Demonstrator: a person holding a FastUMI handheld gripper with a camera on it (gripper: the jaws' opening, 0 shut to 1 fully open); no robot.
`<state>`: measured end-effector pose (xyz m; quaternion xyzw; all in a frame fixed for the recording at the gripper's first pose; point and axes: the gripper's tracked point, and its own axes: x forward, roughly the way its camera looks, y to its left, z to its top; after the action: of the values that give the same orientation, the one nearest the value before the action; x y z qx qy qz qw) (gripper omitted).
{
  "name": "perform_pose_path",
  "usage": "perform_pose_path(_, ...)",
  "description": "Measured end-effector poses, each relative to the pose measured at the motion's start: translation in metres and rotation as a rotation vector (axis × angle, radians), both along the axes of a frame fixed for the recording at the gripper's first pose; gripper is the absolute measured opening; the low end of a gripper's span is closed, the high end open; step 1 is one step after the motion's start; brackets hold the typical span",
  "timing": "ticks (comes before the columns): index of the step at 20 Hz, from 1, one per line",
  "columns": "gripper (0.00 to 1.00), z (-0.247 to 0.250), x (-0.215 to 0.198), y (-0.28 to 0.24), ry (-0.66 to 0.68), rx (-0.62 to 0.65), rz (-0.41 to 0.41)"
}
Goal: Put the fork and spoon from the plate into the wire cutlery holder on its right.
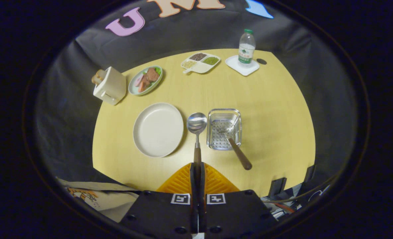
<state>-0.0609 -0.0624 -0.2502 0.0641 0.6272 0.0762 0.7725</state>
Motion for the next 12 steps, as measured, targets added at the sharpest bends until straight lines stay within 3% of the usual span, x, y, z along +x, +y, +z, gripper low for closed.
perform_pose_path(6, 0.04, -0.018, 0.01, -0.037, 0.036, -0.065, -0.035)
perform_pose_path(12, 0.06, -0.029, 0.014, -0.042, 0.051, -0.065, -0.054)
